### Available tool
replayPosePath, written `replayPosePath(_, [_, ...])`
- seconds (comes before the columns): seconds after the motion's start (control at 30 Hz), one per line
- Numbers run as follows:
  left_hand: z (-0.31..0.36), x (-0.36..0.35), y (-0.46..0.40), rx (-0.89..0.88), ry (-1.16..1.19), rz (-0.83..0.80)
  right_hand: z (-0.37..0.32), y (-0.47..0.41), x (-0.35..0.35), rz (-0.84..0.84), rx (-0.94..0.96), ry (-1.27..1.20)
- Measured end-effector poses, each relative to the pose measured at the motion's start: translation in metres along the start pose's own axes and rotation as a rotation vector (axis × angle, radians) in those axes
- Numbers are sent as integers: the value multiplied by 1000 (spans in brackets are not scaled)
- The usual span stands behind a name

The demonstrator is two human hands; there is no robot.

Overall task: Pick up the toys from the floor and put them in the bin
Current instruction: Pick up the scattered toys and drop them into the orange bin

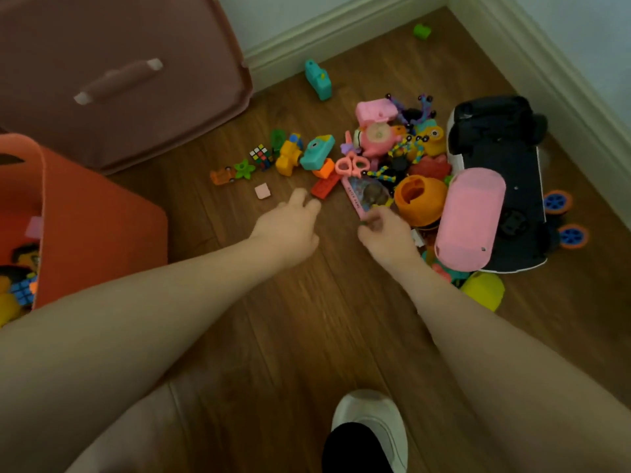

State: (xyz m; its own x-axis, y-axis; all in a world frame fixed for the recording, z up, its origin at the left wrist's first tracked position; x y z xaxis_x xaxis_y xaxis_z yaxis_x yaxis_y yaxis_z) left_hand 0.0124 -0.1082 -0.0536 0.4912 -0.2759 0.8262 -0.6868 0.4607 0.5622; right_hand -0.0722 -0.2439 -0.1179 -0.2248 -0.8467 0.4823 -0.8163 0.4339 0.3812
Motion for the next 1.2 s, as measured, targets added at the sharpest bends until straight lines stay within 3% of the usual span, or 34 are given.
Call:
replayPosePath(0.1, [4,6,-27,23,20,85,-20,-21,12,42,-273,-646])
replayPosePath(0.17, [5,9,-43,23,13,125,-29,-26,17,29,-307,-813])
replayPosePath(0.23, [7,13,-65,6,-12,150,-35,-30,21,45,-269,-805])
replayPosePath(0.37, [7,20,-100,-27,-112,156,-34,-40,20,141,-120,-361])
replayPosePath(0.47, [10,14,-111,-73,-239,216,-36,-47,22,153,194,61])
replayPosePath(0.57, [10,5,-110,-27,-207,190,-39,-52,26,81,403,431])
replayPosePath(0.77, [-7,-9,-98,89,-119,97,-35,-76,7,-175,408,735])
replayPosePath(0.97, [-23,-16,-87,137,4,98,-45,-79,-5,-274,399,1020])
replayPosePath(1.2, [-40,-30,-69,212,125,-20,-44,-55,-24,-290,444,1252])
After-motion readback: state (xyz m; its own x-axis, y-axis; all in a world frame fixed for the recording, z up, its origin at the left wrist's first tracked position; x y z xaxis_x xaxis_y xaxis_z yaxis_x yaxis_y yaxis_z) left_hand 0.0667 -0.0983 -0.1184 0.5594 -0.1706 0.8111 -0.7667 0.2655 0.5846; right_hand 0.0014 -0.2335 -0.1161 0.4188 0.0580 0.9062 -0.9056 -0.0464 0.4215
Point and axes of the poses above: each hand's wrist, its own y-axis away from the middle knuckle, its own x-axis out of the back of the hand, z = x × y, the point moved 1 cm from there along -y, towards the middle knuckle, and after that the axes turned 6 degrees about x, right-handed, at the moved point
